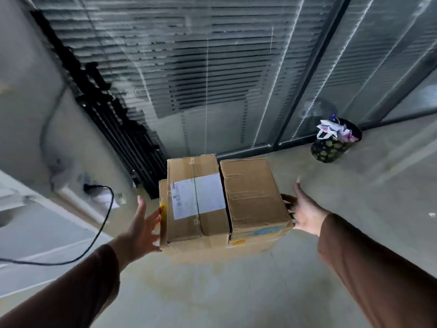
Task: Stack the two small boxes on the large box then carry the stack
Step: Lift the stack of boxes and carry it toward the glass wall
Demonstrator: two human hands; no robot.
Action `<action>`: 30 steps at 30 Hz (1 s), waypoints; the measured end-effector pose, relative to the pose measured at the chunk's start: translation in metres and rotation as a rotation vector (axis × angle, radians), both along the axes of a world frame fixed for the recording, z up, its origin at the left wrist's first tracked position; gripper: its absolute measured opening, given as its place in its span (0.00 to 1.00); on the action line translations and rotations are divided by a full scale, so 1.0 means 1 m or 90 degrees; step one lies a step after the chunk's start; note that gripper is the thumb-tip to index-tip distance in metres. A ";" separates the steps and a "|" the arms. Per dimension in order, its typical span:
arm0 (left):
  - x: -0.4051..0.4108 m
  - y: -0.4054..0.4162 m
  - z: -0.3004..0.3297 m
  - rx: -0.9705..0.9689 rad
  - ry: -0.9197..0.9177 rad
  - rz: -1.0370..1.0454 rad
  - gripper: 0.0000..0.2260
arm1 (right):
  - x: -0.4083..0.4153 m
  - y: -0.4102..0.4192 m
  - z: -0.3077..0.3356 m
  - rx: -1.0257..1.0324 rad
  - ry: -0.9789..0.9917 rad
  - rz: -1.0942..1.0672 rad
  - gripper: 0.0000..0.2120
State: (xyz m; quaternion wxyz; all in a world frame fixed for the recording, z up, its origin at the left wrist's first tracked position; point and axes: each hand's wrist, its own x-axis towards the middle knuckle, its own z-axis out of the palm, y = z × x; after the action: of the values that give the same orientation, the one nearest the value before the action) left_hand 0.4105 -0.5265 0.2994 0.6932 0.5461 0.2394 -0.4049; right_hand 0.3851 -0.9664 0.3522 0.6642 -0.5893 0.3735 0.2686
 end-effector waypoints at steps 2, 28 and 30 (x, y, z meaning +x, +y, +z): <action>0.031 -0.020 -0.006 -0.001 0.005 0.028 0.49 | 0.038 -0.020 -0.013 0.005 -0.006 0.003 0.52; 0.312 -0.207 -0.178 0.039 0.054 0.210 0.56 | 0.404 -0.188 -0.212 -0.021 0.001 0.137 0.54; 0.316 -0.208 -0.175 0.041 0.045 0.196 0.56 | 0.406 -0.189 -0.214 -0.009 0.001 0.136 0.54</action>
State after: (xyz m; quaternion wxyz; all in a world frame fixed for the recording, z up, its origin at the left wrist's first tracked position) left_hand 0.7262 -0.7344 0.1242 0.7203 0.5103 0.3576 -0.3049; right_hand 0.7915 -1.1556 0.1381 0.6273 -0.6303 0.3107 0.3356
